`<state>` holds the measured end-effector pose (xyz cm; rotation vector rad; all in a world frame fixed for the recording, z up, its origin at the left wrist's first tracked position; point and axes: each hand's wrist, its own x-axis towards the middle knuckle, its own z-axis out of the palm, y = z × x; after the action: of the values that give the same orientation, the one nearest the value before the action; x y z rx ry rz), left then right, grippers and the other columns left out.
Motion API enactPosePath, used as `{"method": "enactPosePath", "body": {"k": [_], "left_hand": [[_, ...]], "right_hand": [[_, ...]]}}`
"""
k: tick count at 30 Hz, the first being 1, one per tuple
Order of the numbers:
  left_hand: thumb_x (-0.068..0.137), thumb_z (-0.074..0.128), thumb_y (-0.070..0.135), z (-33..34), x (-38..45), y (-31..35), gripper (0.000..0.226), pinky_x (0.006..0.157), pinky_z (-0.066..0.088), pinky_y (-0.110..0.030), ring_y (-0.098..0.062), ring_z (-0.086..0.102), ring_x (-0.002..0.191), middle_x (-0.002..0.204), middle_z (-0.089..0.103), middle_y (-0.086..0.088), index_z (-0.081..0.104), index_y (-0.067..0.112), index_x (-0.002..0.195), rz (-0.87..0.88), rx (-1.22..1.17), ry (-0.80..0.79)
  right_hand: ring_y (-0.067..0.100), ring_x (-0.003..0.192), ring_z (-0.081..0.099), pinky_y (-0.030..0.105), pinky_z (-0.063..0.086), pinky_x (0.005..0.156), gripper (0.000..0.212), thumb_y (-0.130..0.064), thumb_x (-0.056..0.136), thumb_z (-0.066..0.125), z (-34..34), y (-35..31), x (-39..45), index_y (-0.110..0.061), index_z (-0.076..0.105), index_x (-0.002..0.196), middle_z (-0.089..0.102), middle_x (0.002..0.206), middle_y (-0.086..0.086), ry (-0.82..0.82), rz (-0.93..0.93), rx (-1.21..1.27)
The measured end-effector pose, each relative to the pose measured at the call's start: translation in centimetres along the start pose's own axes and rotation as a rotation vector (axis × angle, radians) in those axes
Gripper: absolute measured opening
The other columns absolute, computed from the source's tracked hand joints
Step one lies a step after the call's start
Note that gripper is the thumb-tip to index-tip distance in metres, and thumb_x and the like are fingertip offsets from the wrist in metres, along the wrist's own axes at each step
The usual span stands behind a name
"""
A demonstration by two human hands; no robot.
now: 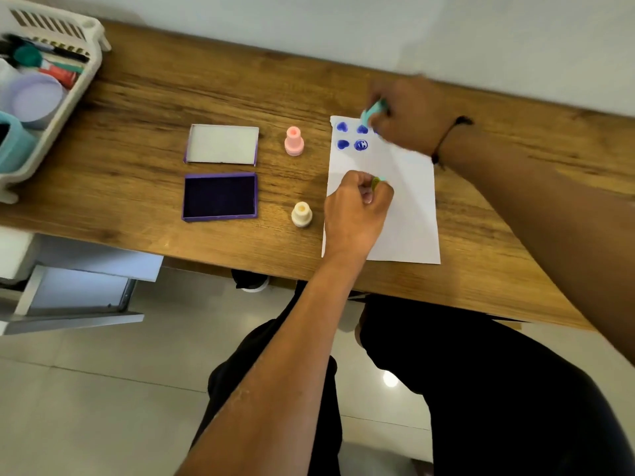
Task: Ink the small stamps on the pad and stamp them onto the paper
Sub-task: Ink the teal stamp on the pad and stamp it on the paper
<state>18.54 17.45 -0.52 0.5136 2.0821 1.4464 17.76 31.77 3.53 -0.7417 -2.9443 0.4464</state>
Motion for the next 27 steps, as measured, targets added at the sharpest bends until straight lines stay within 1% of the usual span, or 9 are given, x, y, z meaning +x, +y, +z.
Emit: {"method": "enactPosePath", "body": {"k": [2,5,6,8,10,12,15,21,27], "left_hand": [[0.085,0.057,0.024,-0.6,-0.3,0.5,0.023,0.059,0.041,-0.002,-0.003,0.056,0.077,0.087,0.061,0.005,0.060,0.009,0.102,0.024,-0.033,0.019],[0.086,0.057,0.023,-1.7,-0.8,0.9,0.022,0.072,0.047,-0.007,-0.007,0.061,0.085,0.091,0.065,0.003,0.060,0.009,0.103,0.000,-0.161,0.024],[0.086,0.056,0.022,-2.0,-0.9,1.0,0.022,0.079,0.051,-0.016,-0.013,0.063,0.091,0.096,0.067,-0.002,0.060,0.009,0.104,-0.031,-0.230,0.010],[0.088,0.056,0.020,-2.8,-1.0,1.2,0.020,0.080,0.053,-0.026,-0.016,0.062,0.091,0.098,0.066,-0.005,0.059,0.009,0.104,-0.100,-0.382,-0.013],[0.088,0.055,0.017,-3.4,-1.1,1.6,0.013,0.073,0.052,-0.023,-0.013,0.059,0.079,0.087,0.063,-0.002,0.060,0.010,0.098,-0.151,-0.565,-0.034],[0.089,0.054,0.013,-3.9,-1.3,1.8,0.008,0.070,0.053,-0.022,-0.013,0.057,0.075,0.082,0.061,-0.003,0.061,0.011,0.091,-0.163,-0.700,-0.053],[0.090,0.052,0.010,-4.3,-1.5,2.0,0.010,0.072,0.053,-0.023,-0.015,0.057,0.076,0.084,0.062,-0.005,0.061,0.012,0.088,-0.172,-0.813,-0.060],[0.091,0.049,0.008,-5.0,-1.5,1.9,0.013,0.074,0.052,-0.024,-0.016,0.058,0.078,0.088,0.062,-0.008,0.060,0.006,0.099,-0.159,-0.838,-0.064],[0.091,0.050,0.009,-5.4,-1.7,1.7,0.015,0.072,0.053,-0.022,-0.014,0.058,0.077,0.088,0.063,-0.006,0.061,0.006,0.100,-0.137,-0.771,-0.055]], "right_hand": [[0.032,0.090,0.060,0.031,0.043,0.075,0.022,-0.011,0.080,0.051,-2.0,0.2,-0.7,-0.003,0.061,0.098,0.067,0.102,0.019,0.196,0.017,0.099],[0.019,0.081,0.054,0.007,0.036,0.063,0.022,-0.015,0.083,0.054,-4.4,-0.3,-2.3,-0.001,0.059,0.099,0.066,0.104,0.018,0.247,0.027,0.195],[0.019,0.081,0.054,0.006,0.036,0.063,0.022,-0.015,0.083,0.056,-4.8,-0.6,-2.9,0.000,0.059,0.099,0.065,0.102,0.017,0.224,0.042,0.243],[0.021,0.075,0.057,0.017,0.043,0.060,0.017,-0.013,0.083,0.059,-5.1,-1.8,-4.0,-0.003,0.059,0.097,0.063,0.093,0.014,0.150,0.092,0.398],[0.016,0.061,0.055,0.025,0.043,0.049,0.007,-0.009,0.082,0.061,-5.1,-3.1,-5.0,-0.011,0.059,0.089,0.063,0.080,0.011,0.060,0.140,0.608],[0.009,0.053,0.053,0.024,0.043,0.043,0.012,-0.006,0.082,0.061,-5.1,-4.1,-6.0,-0.018,0.058,0.081,0.062,0.072,0.005,-0.009,0.165,0.741],[0.005,0.051,0.053,0.021,0.042,0.039,0.012,-0.005,0.082,0.061,-4.7,-5.0,-6.9,-0.017,0.060,0.081,0.063,0.073,0.006,-0.076,0.171,0.801],[0.021,0.060,0.055,0.026,0.042,0.042,0.016,-0.005,0.083,0.060,-3.2,-5.7,-7.2,-0.021,0.058,0.080,0.066,0.082,0.019,-0.103,0.175,0.778],[0.010,0.057,0.056,0.018,0.043,0.038,0.010,-0.006,0.085,0.059,-1.9,-6.2,-7.4,-0.015,0.059,0.088,0.062,0.073,0.003,-0.037,0.199,0.804]]}}
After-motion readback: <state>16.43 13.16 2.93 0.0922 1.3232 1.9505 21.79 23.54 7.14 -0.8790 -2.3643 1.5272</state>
